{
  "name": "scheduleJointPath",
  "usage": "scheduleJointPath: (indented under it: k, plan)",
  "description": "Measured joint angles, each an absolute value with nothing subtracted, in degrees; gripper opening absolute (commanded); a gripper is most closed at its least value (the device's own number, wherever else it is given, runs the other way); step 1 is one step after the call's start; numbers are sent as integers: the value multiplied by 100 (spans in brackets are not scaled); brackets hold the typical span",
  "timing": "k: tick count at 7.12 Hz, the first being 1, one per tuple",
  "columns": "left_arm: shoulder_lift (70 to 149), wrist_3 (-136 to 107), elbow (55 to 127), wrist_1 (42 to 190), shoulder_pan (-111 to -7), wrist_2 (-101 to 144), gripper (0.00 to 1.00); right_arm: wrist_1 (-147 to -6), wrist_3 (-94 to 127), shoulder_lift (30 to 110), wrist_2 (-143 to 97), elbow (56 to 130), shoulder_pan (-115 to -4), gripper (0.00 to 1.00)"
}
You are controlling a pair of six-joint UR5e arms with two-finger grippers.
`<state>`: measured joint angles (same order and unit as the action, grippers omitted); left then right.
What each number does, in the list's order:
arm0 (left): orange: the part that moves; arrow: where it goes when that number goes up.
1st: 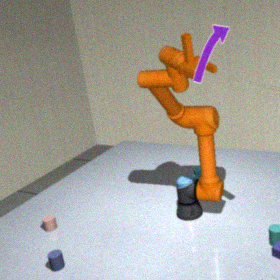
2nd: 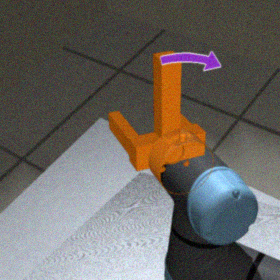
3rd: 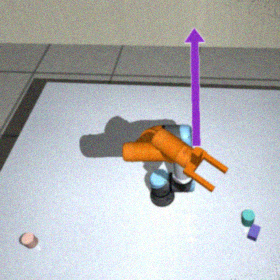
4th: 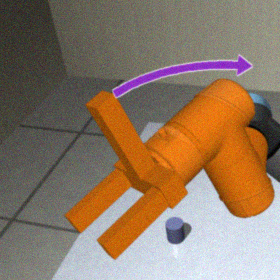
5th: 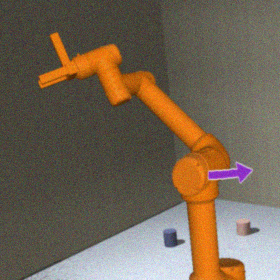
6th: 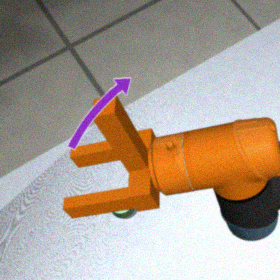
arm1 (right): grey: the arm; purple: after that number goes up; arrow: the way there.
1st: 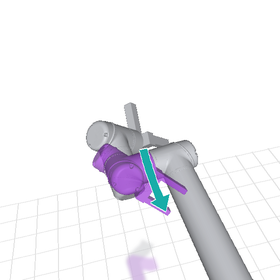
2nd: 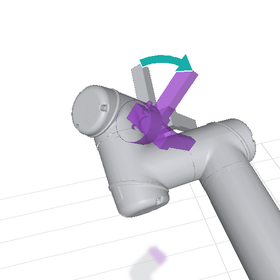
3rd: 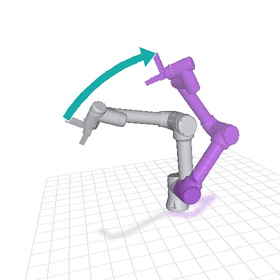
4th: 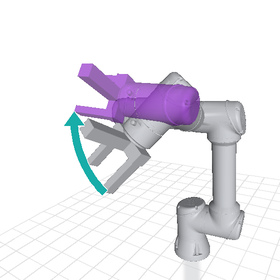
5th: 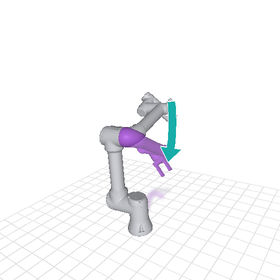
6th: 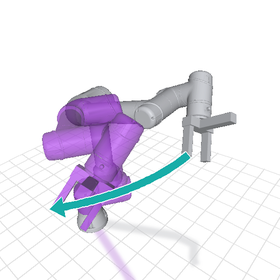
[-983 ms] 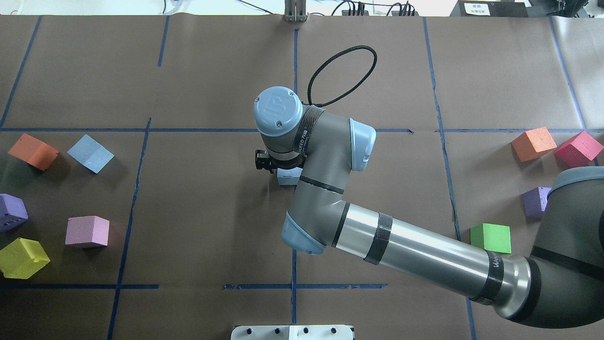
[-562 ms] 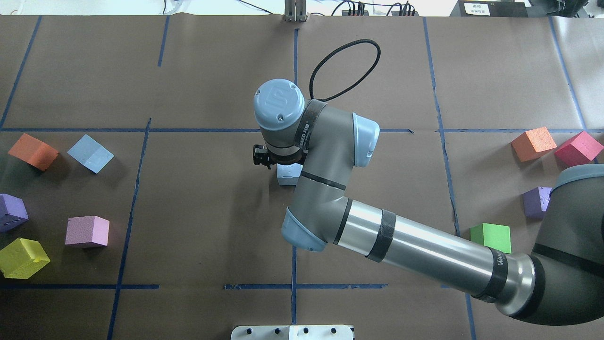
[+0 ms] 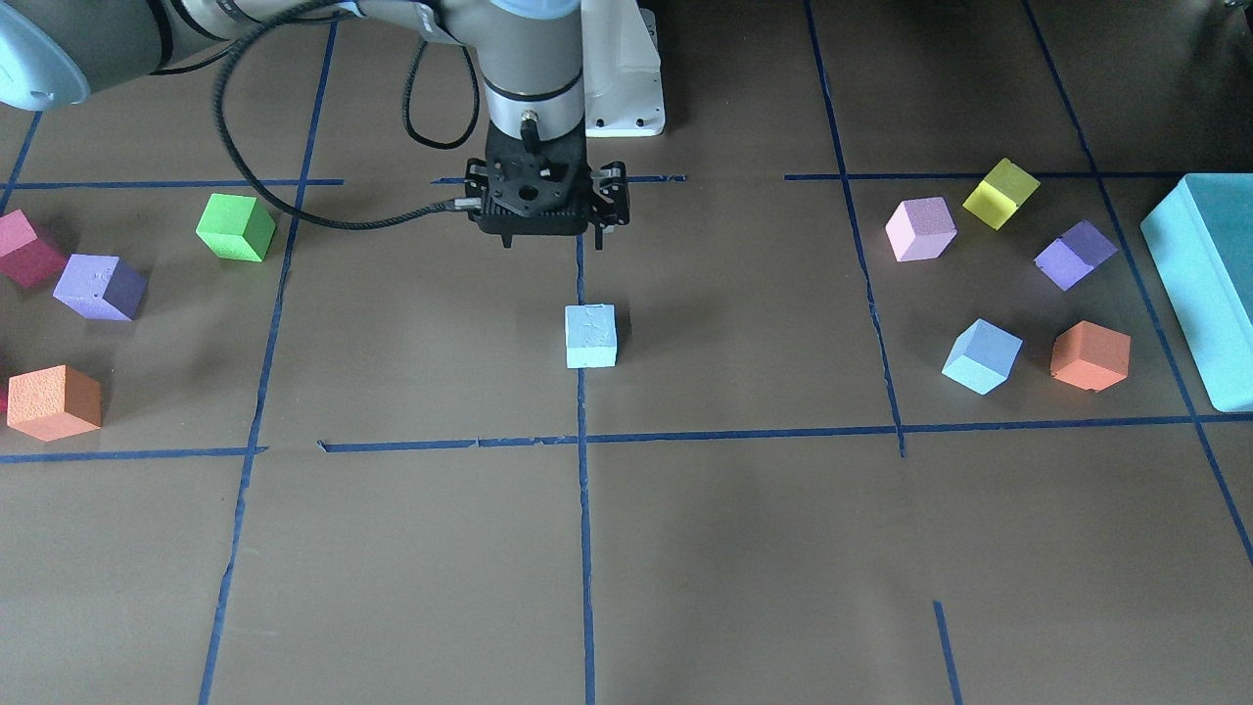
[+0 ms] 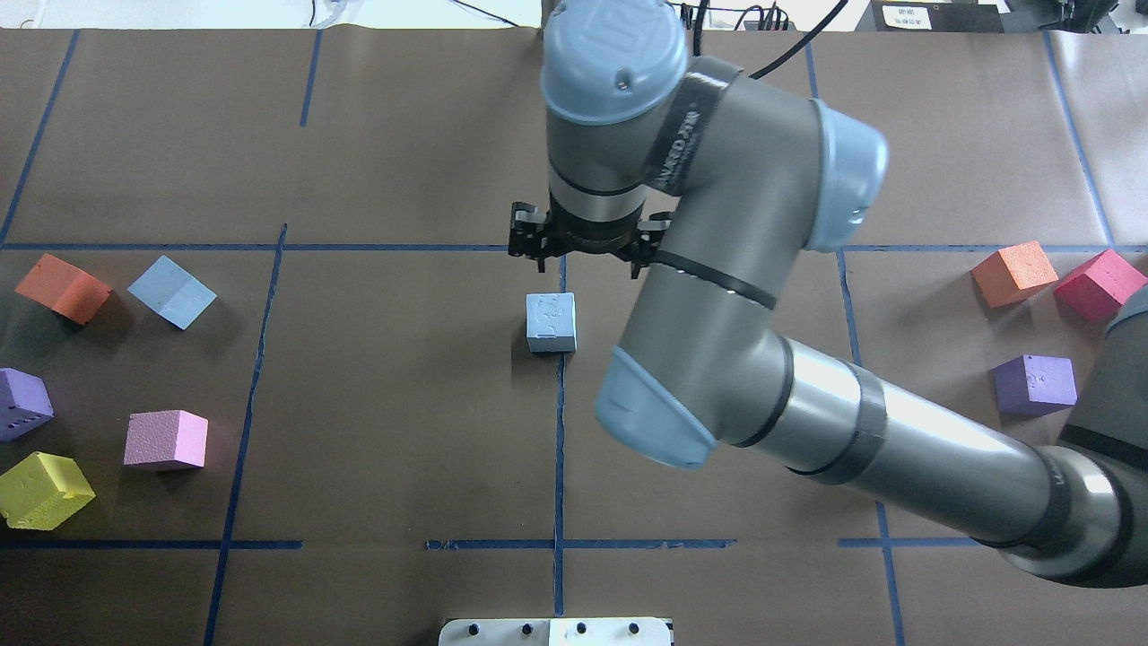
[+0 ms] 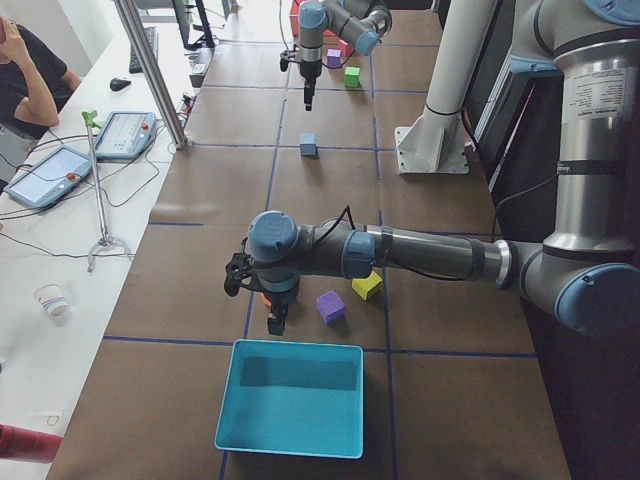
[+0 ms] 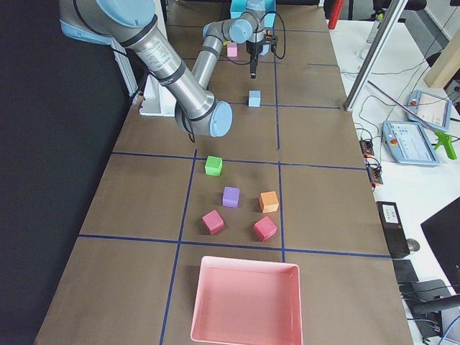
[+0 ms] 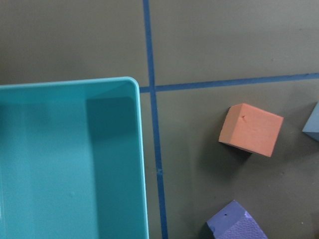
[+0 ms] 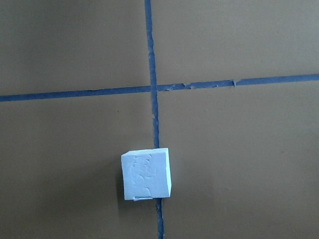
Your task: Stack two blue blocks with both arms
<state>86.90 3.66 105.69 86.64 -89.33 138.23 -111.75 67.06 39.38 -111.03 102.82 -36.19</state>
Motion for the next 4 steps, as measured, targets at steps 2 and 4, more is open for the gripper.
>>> scheduleJointPath:
  k: [2, 4]
  plan:
    - [8804, 185, 11459, 8684, -8355, 13761, 100, -11307, 5532, 4810, -11320, 11064, -4308, 99]
    - [9019, -117, 11607, 8816, -7438, 13461, 100, -11274, 3803, 5622, -11852, 11246, -5350, 99]
